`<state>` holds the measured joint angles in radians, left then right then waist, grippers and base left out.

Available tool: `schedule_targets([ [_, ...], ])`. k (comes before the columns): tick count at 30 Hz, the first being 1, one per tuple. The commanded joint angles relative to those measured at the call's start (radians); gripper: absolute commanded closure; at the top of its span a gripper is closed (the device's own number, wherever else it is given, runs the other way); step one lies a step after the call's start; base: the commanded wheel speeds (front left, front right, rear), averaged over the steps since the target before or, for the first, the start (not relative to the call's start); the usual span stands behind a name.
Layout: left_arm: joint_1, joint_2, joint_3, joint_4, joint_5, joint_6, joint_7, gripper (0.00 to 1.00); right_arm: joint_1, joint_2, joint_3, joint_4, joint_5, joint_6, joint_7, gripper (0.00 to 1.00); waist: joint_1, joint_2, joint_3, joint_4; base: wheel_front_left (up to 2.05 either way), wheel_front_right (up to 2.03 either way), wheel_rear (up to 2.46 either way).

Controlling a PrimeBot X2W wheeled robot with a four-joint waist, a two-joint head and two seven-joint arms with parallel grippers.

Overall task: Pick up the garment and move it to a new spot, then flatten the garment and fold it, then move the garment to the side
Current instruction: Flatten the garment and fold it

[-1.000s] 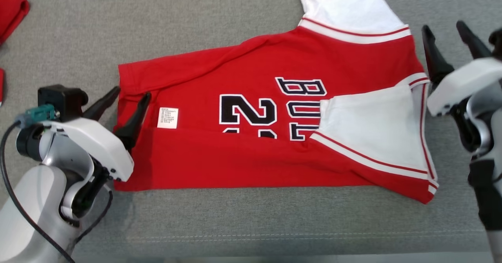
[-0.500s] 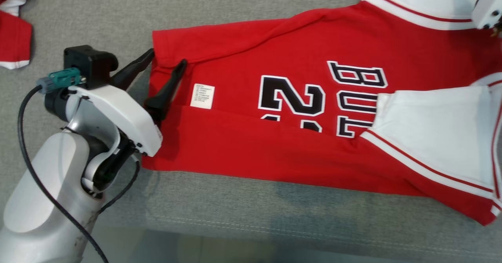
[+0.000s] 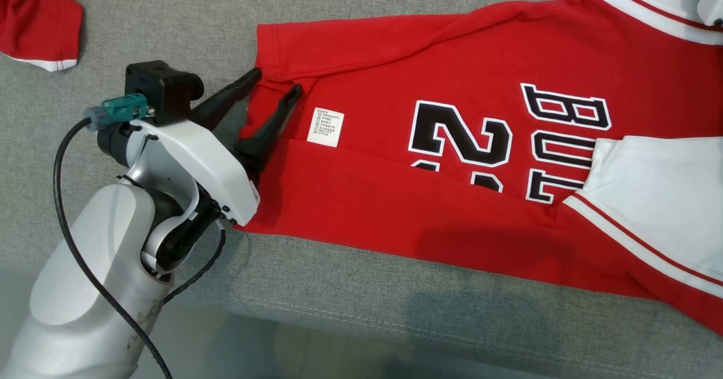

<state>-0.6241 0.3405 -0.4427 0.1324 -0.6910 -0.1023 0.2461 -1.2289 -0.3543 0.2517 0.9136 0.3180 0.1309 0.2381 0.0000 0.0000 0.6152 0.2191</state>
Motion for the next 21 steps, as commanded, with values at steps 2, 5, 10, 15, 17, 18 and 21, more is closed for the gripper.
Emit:
schedule_targets([
  [2, -0.042, 0.038, 0.033, -0.021, -0.012, -0.006, -0.009, 1.00, -0.007, 0.004, 0.020, -0.007, 0.014, 0.000, -0.019, 0.91, 0.0000, 0.0000, 0.005, 0.005, 0.00, 0.00, 0.00],
  [5, -0.051, 0.033, 0.035, -0.015, -0.018, -0.010, -0.033, 1.00, -0.010, 0.010, 0.036, 0.002, 0.045, 0.000, -0.040, 1.00, 0.0000, 0.0000, 0.008, 0.004, 0.00, 0.00, 0.00],
  [10, -0.047, 0.040, 0.037, 0.000, -0.017, -0.013, -0.061, 1.00, 0.017, 0.002, 0.081, -0.013, 0.107, 0.000, -0.074, 1.00, 0.0000, 0.0000, -0.014, -0.013, 0.00, 0.00, 0.00],
  [15, -0.041, 0.060, 0.048, -0.008, -0.014, -0.006, -0.072, 1.00, 0.053, -0.040, 0.148, -0.086, 0.188, 0.000, -0.111, 1.00, 0.0000, 0.0000, -0.046, -0.040, 0.00, 0.00, 0.00],
  [17, -0.042, 0.070, 0.057, -0.010, -0.014, 0.001, -0.072, 1.00, 0.067, -0.056, 0.171, -0.119, 0.218, 0.000, -0.125, 1.00, 0.0000, 0.0000, -0.057, -0.052, 0.00, 0.00, 0.00],
  [18, -0.043, 0.076, 0.062, -0.011, -0.015, 0.004, -0.070, 1.00, 0.073, -0.065, 0.177, -0.134, 0.233, 0.000, -0.133, 1.00, 0.0000, 0.0000, -0.062, -0.059, 0.00, 0.00, 0.00],
  [21, -0.054, 0.093, 0.078, -0.005, -0.024, 0.010, -0.057, 1.00, 0.088, -0.089, 0.195, -0.175, 0.273, 0.000, -0.156, 1.00, 0.0000, 0.0000, -0.076, -0.081, 0.00, 0.00, 0.00],
])
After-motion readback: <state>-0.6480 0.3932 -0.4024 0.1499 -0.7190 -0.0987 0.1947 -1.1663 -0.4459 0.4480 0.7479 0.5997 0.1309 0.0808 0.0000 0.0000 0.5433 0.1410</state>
